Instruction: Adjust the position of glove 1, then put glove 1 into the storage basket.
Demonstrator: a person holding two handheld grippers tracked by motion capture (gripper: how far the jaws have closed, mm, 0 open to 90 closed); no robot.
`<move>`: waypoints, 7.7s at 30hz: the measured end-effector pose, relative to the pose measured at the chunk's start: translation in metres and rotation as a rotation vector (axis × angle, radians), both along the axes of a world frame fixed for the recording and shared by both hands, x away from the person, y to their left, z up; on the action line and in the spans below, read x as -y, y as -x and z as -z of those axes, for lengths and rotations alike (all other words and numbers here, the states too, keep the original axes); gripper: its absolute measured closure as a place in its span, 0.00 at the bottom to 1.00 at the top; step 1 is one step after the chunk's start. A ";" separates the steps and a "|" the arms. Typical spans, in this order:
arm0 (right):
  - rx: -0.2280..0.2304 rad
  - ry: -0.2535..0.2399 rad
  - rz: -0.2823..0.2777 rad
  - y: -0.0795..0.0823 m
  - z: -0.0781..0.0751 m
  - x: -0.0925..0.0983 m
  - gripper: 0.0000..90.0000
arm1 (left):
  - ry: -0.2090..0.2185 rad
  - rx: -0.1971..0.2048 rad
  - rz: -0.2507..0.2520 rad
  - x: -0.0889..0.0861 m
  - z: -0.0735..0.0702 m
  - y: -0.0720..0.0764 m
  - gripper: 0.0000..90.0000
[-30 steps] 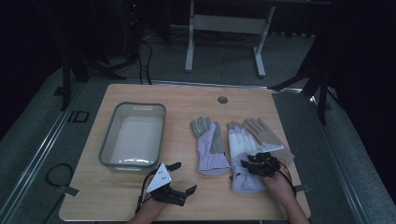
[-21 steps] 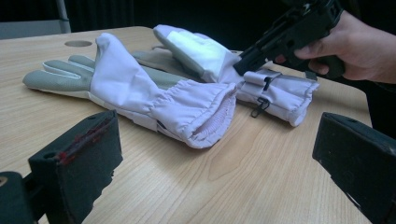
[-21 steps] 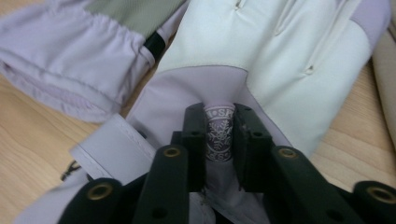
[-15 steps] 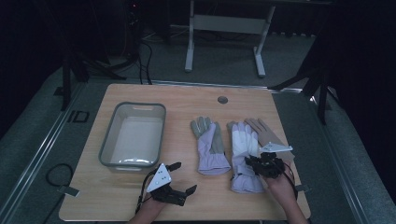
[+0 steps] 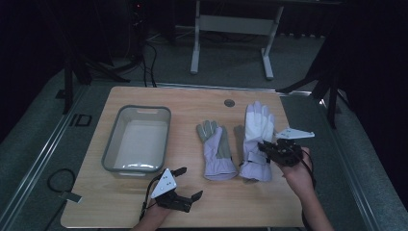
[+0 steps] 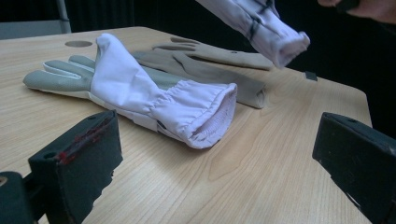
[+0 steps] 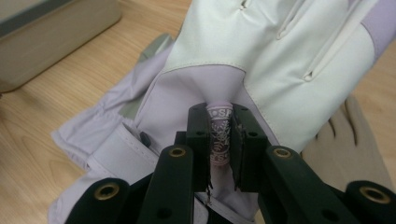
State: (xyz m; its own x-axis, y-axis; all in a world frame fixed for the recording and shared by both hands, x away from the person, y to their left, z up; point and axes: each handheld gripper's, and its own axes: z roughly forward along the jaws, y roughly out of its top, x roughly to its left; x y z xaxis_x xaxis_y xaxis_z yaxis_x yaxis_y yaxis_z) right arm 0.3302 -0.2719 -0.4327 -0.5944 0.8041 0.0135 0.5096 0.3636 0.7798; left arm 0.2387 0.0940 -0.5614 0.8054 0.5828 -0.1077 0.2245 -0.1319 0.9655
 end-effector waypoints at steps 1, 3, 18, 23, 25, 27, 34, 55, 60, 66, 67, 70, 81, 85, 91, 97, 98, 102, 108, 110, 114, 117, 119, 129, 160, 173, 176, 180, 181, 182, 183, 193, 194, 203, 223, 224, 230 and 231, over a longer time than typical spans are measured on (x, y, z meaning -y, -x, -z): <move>-0.001 -0.001 -0.009 -0.002 -0.003 -0.003 0.88 | 0.002 -0.001 0.000 0.000 0.000 0.000 0.01; 0.004 0.009 -0.019 -0.007 -0.008 -0.009 0.88 | 0.004 -0.002 0.000 0.000 0.000 0.000 0.01; -0.014 -0.001 -0.113 -0.019 -0.029 -0.077 0.88 | 0.003 0.006 -0.001 0.000 0.000 0.001 0.01; -0.038 0.023 -0.123 -0.021 -0.020 -0.093 0.88 | 0.001 0.009 0.001 0.000 0.000 0.001 0.01; -0.069 0.037 -0.136 -0.024 -0.009 -0.100 0.88 | 0.001 0.008 0.000 0.000 0.000 0.001 0.01; -0.083 0.053 -0.139 -0.025 -0.003 -0.104 0.88 | 0.001 0.007 -0.001 0.000 0.000 0.001 0.01; -0.135 0.080 -0.123 -0.036 0.014 -0.113 0.88 | 0.001 0.007 -0.002 0.000 0.000 0.001 0.01; -0.206 0.115 -0.082 -0.054 0.067 -0.125 0.83 | 0.003 0.006 -0.004 0.000 0.000 0.001 0.01; -0.165 0.106 -0.100 -0.051 0.057 -0.121 0.74 | 0.003 0.005 -0.007 0.001 0.000 0.001 0.01; -0.086 0.075 -0.113 -0.043 0.043 -0.109 0.43 | -0.006 0.003 -0.011 0.001 0.000 0.001 0.01; -0.086 0.062 -0.115 -0.041 0.040 -0.106 0.38 | -0.007 -0.005 -0.013 0.001 0.000 0.001 0.01; -0.109 -0.013 -0.124 -0.038 0.035 -0.092 0.25 | -0.011 -0.017 -0.033 0.001 0.000 -0.001 0.01; 0.014 -0.068 -0.136 -0.018 0.040 -0.051 0.16 | -0.073 -0.065 -0.058 0.009 -0.006 -0.003 0.01; 0.019 -0.052 -0.176 -0.011 0.048 -0.043 0.15 | -0.040 -0.070 -0.057 0.012 -0.019 -0.005 0.01; -0.008 -0.061 -0.140 -0.005 0.046 -0.034 0.17 | -0.107 -0.058 -0.102 0.021 -0.040 -0.015 0.01; -0.073 -0.167 -0.116 -0.012 0.042 -0.028 0.15 | -0.173 -0.129 -0.131 0.035 -0.056 -0.032 0.01; -0.083 -0.186 -0.123 -0.013 0.041 -0.028 0.15 | -0.191 -0.142 -0.138 0.038 -0.058 -0.034 0.01; -0.089 -0.196 -0.105 -0.018 0.040 -0.034 0.14 | -0.217 -0.177 -0.160 0.047 -0.062 -0.043 0.01; -0.048 -0.132 -0.079 -0.031 0.044 -0.047 0.25 | -0.234 -0.220 -0.185 0.057 -0.061 -0.055 0.01; -0.054 -0.107 -0.084 -0.037 0.049 -0.054 0.35 | -0.226 -0.233 -0.182 0.058 -0.059 -0.059 0.01; -0.078 -0.092 -0.084 -0.051 0.059 -0.066 0.50 | -0.240 -0.288 -0.197 0.062 -0.054 -0.065 0.05; -0.117 -0.132 -0.062 -0.064 0.066 -0.070 0.51 | -0.260 -0.322 -0.215 0.064 -0.048 -0.069 0.10; -0.148 -0.151 -0.050 -0.071 0.071 -0.072 0.48 | -0.265 -0.351 -0.233 0.064 -0.042 -0.072 0.15; -0.348 -0.097 -0.061 -0.085 0.106 -0.074 0.40 | -0.315 -0.440 -0.215 0.066 -0.022 -0.080 0.15; -0.211 0.023 -0.043 -0.056 0.093 -0.096 0.89 | -0.297 -0.547 -0.074 0.062 -0.022 -0.082 0.82; -0.102 -0.016 -0.035 -0.045 0.056 -0.100 0.90 | -0.334 -0.475 -0.055 0.050 -0.064 -0.086 0.84; -0.087 -0.030 -0.027 -0.045 0.045 -0.103 0.90 | -0.333 -0.463 -0.056 0.047 -0.073 -0.087 0.84; -0.067 -0.034 -0.026 -0.044 0.033 -0.108 0.90 | -0.336 -0.455 -0.052 0.040 -0.084 -0.089 0.84; -0.059 -0.034 -0.027 -0.044 0.030 -0.110 0.90 | -0.338 -0.452 -0.052 0.038 -0.087 -0.089 0.84; -0.055 -0.031 -0.029 -0.044 0.027 -0.112 0.90 | -0.337 -0.448 -0.053 0.036 -0.090 -0.089 0.84; -0.048 -0.032 -0.030 -0.043 0.024 -0.114 0.90 | -0.338 -0.447 -0.052 0.034 -0.091 -0.089 0.84; -0.018 -0.029 -0.057 -0.046 0.003 -0.139 0.90 | -0.341 -0.438 -0.059 0.007 -0.112 -0.091 0.84; -0.015 -0.027 -0.062 -0.046 0.002 -0.142 0.90 | -0.346 -0.439 -0.059 0.003 -0.114 -0.091 0.84; 0.000 -0.009 -0.106 -0.054 -0.011 -0.178 0.90 | -0.364 -0.442 -0.086 -0.030 -0.128 -0.095 0.84; -0.013 -0.044 -0.212 -0.058 -0.019 -0.279 0.90 | -0.408 -0.483 -0.164 -0.128 -0.145 -0.082 0.84; -0.018 -0.044 -0.219 -0.059 -0.019 -0.285 0.90 | -0.411 -0.489 -0.171 -0.134 -0.145 -0.081 0.84; -0.035 -0.042 -0.244 -0.060 -0.015 -0.318 0.90 | -0.427 -0.517 -0.196 -0.161 -0.143 -0.079 0.84; -0.035 -0.039 -0.249 -0.061 -0.013 -0.322 0.90 | -0.425 -0.525 -0.201 -0.165 -0.141 -0.079 0.84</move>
State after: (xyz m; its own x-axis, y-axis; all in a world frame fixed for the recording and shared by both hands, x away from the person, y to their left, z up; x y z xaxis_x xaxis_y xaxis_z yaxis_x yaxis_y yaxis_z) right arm 0.3909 0.0503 -0.4199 -0.7725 0.6316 0.0656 0.4349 0.4510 0.7794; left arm 0.3173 0.2588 -0.4199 0.5818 0.7926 -0.1825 0.7060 -0.3808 0.5971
